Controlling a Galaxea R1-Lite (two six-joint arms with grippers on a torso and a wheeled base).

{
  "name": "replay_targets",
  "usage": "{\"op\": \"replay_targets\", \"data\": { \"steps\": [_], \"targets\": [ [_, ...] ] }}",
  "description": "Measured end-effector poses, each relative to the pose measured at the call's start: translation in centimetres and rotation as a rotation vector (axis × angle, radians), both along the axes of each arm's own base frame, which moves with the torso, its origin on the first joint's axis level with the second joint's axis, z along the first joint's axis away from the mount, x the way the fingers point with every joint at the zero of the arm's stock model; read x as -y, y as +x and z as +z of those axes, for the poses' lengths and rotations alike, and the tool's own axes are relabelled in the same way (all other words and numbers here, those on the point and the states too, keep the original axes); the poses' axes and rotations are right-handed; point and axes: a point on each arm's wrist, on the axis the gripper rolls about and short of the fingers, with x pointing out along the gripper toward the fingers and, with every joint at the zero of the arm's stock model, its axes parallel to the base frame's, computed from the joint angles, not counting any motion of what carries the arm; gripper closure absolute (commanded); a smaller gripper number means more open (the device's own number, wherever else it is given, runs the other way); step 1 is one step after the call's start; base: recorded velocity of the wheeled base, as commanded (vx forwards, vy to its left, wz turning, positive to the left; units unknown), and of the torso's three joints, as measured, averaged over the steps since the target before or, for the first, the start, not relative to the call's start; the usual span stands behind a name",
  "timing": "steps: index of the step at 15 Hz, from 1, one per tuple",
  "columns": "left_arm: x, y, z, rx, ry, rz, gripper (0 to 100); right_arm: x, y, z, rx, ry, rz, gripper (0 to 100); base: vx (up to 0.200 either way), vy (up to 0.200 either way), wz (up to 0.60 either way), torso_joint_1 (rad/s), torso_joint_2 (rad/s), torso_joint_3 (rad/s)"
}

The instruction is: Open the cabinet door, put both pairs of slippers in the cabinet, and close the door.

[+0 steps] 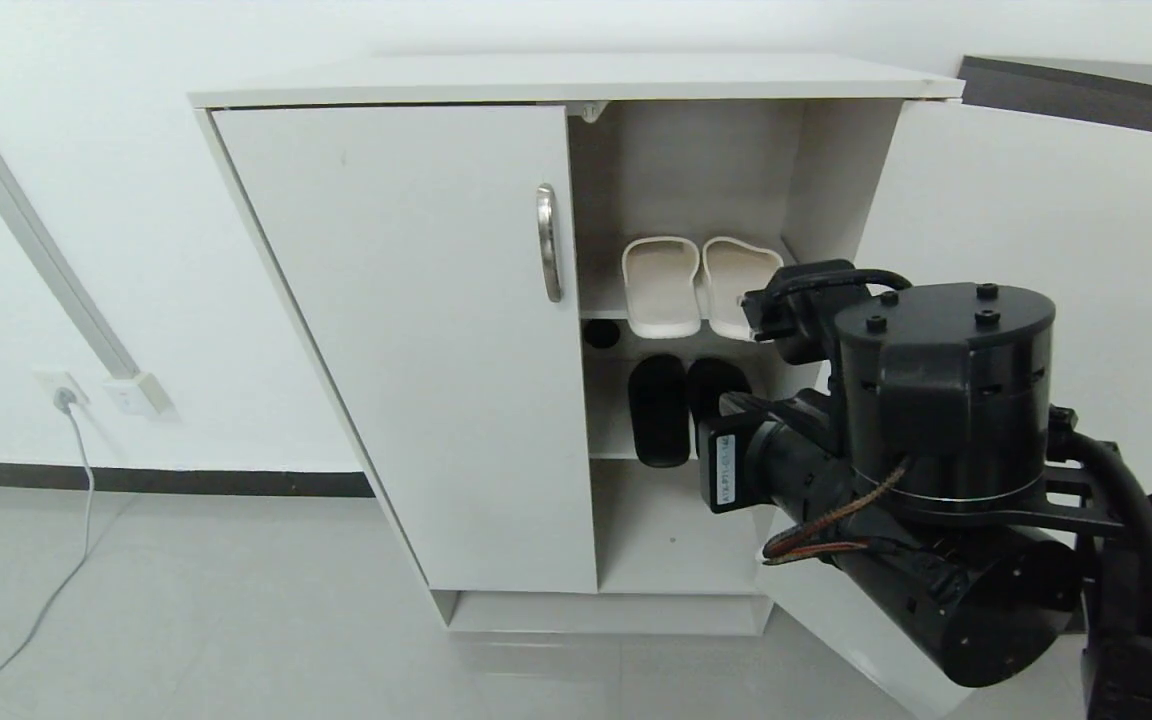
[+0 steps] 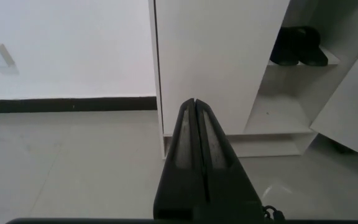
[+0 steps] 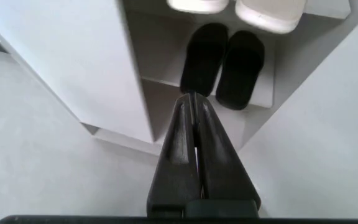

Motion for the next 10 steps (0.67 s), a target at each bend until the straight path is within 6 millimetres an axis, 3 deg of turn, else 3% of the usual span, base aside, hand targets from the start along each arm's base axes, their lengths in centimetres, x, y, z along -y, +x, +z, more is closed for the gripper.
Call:
{"op": "replay_targets", "data": {
  "steps": [2,10],
  "targets": [
    [0.00,0.00,0.00,0.000,0.000,0.000,100,0.03,0.03,-0.27,0.000,-0.010,0.001,100,-0.200,0.000,0.00,0.005,0.00,-0.002],
    [0.00,0.00,0.00,0.000,0.000,0.000,100,0.13,0.35,-0.94,-0.014,-0.033,0.013,100,0.000,0.000,0.00,0.000,0.00,0.000]
  ]
}}
